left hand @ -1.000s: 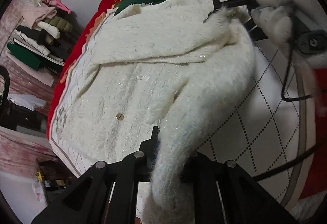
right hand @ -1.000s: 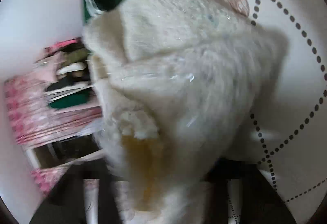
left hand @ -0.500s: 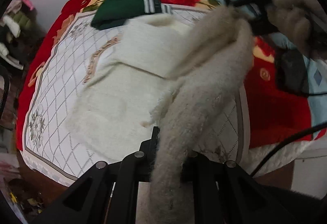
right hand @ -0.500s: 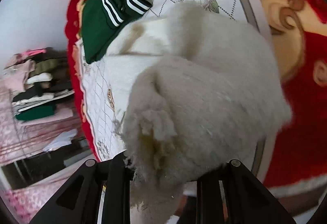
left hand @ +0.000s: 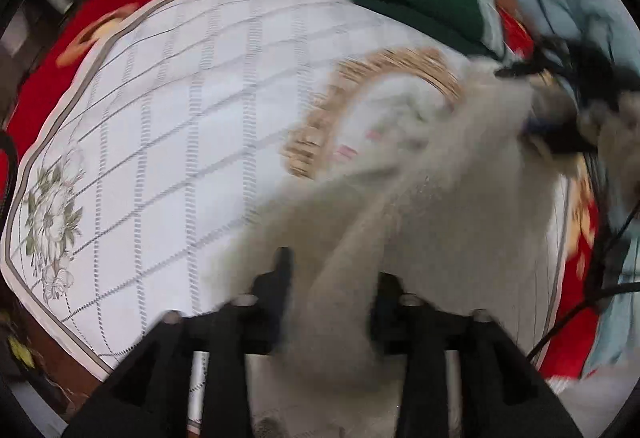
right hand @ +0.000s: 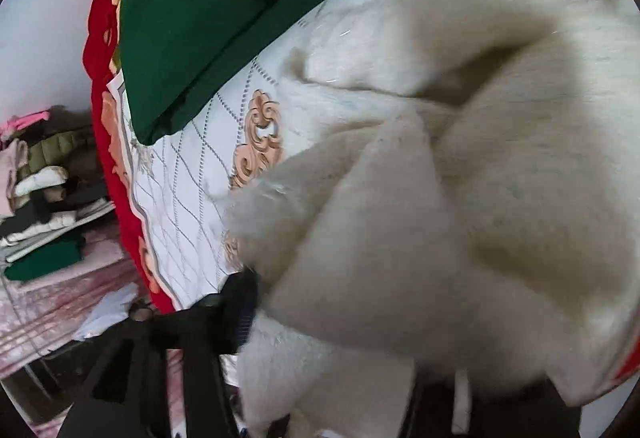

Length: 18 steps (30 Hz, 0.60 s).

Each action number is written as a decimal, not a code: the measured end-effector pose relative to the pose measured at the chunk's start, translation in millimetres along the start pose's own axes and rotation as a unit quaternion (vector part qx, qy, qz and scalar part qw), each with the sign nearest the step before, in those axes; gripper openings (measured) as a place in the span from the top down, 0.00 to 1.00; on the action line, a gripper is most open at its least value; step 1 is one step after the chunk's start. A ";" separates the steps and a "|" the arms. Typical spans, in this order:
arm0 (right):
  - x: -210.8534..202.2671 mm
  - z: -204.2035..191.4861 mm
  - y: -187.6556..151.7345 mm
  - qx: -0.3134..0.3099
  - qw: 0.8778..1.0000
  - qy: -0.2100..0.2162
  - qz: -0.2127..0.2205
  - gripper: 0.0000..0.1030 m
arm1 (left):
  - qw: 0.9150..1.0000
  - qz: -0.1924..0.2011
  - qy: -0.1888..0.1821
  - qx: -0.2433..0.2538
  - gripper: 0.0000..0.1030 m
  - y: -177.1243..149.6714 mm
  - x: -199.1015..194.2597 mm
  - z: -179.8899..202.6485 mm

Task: Fold large clothes
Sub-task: 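Lay the held sleeve across the folded cardigan and open the left gripper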

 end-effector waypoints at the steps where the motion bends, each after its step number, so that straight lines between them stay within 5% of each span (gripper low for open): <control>1: 2.1 -1.7 0.4 -0.003 1.000 0.009 0.002 0.23 | 1.000 0.012 0.013 -0.011 0.48 0.9 -5.5 -12.6; 2: -4.0 -6.9 -4.4 -0.016 0.999 0.029 0.011 0.22 | 1.000 0.018 0.018 -0.017 0.36 0.3 -9.3 -19.4; 4: -21.2 -11.8 -16.4 -0.047 0.996 0.069 0.025 0.22 | 0.999 0.025 0.026 -0.038 0.29 -5.5 -20.3 -35.1; 7: -61.4 -6.9 -39.0 -0.086 0.989 0.103 0.066 0.22 | 0.998 0.026 0.027 -0.051 0.28 -17.5 -28.0 -36.8; 9: -92.4 4.4 -53.8 -0.110 0.985 0.068 0.113 0.22 | 0.998 0.025 0.026 -0.046 0.28 -21.0 -24.4 -23.3; 11: -97.2 14.7 -54.3 -0.126 0.985 0.012 0.116 0.22 | 0.999 0.023 0.034 -0.031 0.28 -18.3 -13.5 -5.4; 15: -64.1 16.8 -22.9 -0.136 0.987 -0.016 0.089 0.54 | 0.998 0.021 0.062 -0.012 0.28 -6.2 14.8 24.1; 18: -37.1 -10.0 8.1 -0.187 0.975 -0.042 0.110 0.54 | 0.995 0.006 0.096 -0.006 0.28 -1.7 39.9 27.1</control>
Point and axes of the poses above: each gripper's, at about its wrist camera, not at the fingertips, and x roughly the way its jaws point, z to its right, y to its top, the point moved 1 cm from there along x, roughly the way its jaws point, and after that the axes turned 4 degrees about y, right-handed, at the moved point
